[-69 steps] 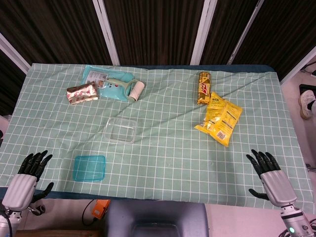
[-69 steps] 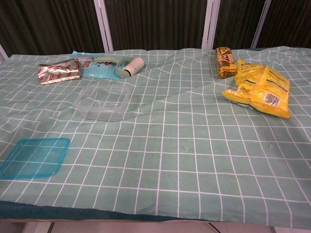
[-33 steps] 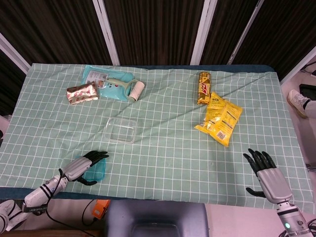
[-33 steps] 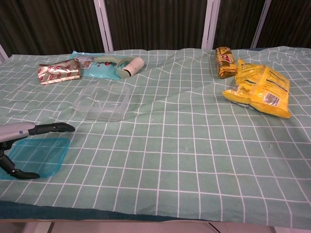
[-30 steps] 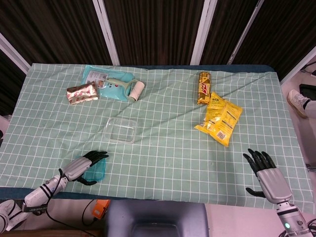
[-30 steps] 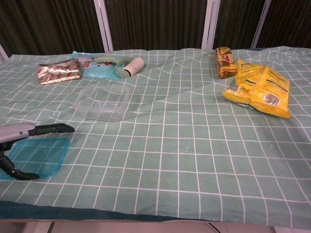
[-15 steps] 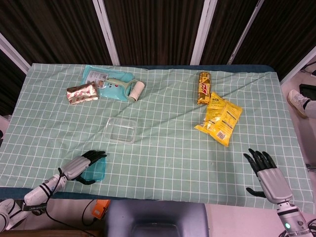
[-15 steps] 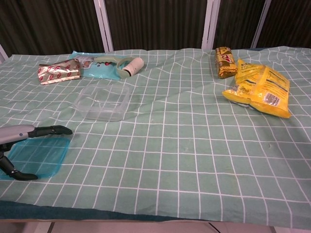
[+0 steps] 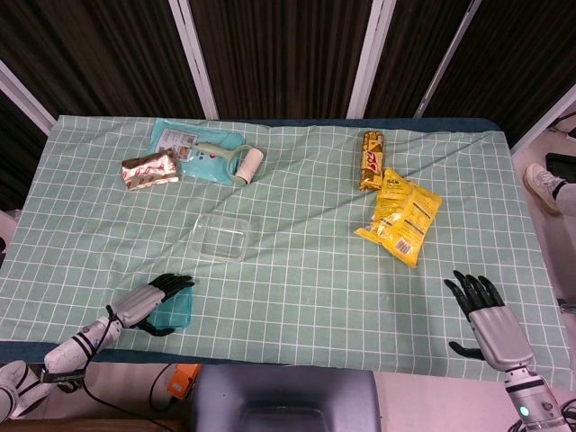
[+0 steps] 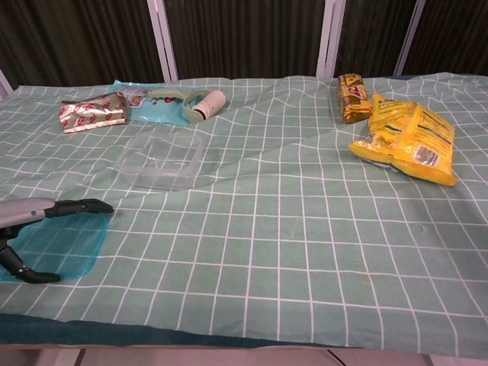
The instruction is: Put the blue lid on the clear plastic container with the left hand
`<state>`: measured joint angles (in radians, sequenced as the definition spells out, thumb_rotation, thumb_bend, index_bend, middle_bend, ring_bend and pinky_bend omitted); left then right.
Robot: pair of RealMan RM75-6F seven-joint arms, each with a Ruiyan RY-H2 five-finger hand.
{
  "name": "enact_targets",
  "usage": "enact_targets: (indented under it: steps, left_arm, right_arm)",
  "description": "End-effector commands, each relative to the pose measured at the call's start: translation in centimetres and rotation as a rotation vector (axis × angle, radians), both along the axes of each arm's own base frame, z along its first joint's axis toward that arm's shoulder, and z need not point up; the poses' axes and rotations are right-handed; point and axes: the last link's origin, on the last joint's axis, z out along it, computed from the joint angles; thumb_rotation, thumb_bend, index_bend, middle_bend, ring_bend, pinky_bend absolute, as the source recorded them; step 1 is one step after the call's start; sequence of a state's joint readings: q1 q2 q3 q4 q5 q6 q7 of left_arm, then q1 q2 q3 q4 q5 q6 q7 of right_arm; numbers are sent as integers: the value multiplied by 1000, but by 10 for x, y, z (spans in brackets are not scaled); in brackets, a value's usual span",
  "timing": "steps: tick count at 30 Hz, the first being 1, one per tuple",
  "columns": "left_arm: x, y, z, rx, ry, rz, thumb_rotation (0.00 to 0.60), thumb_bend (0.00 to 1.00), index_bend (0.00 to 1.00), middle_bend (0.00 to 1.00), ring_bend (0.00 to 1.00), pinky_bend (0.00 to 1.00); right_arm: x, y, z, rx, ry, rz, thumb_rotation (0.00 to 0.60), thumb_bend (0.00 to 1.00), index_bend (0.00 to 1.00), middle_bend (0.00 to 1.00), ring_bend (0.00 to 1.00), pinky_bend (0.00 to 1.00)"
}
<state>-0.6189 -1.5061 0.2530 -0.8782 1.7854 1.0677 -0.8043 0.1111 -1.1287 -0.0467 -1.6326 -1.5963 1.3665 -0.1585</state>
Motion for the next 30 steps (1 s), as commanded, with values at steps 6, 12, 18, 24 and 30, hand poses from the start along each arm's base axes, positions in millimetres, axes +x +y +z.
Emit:
enact_targets:
  steps: [6, 12, 18, 24, 30]
  left_arm:
    - [-3, 0, -1, -10, 31, 19, 600, 195, 0, 0, 348, 309]
    - [0, -2, 3, 13, 13, 0, 600, 201, 0, 2, 536, 513]
    - [4, -5, 13, 51, -20, -16, 600, 213, 0, 97, 667, 624]
    - [10, -8, 31, 87, -38, -44, 600, 224, 0, 208, 734, 692]
    - [34, 4, 66, 134, -28, -99, 600, 228, 0, 263, 756, 716]
  right_arm:
    - [0, 0, 0, 0, -1, 1, 600, 201, 0, 0, 0, 0]
    - [0, 1, 1, 0, -3, 2, 600, 201, 0, 0, 0, 0]
    - [0, 2, 2, 0, -6, 5, 600, 201, 0, 0, 0, 0]
    - [0, 3, 1, 6, -4, 7, 600, 201, 0, 0, 0, 0]
    - [1, 3, 0, 9, -5, 9, 600, 201, 0, 0, 0, 0]
